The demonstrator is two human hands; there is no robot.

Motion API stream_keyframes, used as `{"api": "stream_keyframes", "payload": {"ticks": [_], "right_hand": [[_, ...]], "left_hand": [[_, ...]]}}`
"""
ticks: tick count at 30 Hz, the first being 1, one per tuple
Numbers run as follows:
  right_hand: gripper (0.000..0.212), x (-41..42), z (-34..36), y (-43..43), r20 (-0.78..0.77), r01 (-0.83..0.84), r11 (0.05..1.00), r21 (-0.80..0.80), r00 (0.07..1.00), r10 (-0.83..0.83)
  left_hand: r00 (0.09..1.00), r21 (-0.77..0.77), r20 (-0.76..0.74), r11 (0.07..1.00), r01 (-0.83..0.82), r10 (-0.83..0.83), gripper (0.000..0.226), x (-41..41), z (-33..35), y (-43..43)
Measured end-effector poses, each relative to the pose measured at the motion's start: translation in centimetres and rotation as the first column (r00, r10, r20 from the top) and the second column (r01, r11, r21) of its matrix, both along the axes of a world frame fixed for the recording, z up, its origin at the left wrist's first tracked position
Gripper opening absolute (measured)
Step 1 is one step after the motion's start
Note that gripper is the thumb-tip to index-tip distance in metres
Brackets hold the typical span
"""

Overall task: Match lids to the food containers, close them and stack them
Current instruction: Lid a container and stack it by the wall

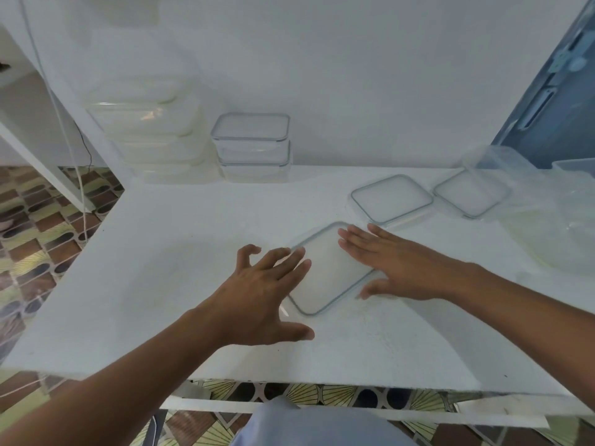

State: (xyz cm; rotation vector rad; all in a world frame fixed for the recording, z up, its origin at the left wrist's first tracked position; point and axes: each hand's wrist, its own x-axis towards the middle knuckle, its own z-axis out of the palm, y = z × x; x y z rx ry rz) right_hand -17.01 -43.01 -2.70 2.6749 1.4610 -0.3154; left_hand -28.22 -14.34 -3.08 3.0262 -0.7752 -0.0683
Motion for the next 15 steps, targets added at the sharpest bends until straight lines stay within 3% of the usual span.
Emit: {"api": "stream_keyframes", "payload": {"ticks": [7,12,15], "right_hand": [[0.084,3.4,0.8,-0.1,0.061,0.037,0.989,-0.147,0.998,-0.028],[0.076,4.0,1.5,1.0,0.103,0.039,0.989,-0.141,0.994,-0.025],[0.071,3.2,2.0,2.0,0.128,0.138,0.984,-0.110,0.984,-0.124]], "left_hand": [[0.998,0.014,0.054,0.999,0.041,-0.042,0.089,-1.8,0.6,-1.5],[0.989,-0.006,0.121,0.996,0.088,-0.086,0.065,-1.3,0.7,-2.0],[0.992,-0.068,0.103,0.995,0.075,-0.068,0.065,-0.6,1.3,-2.1]]}}
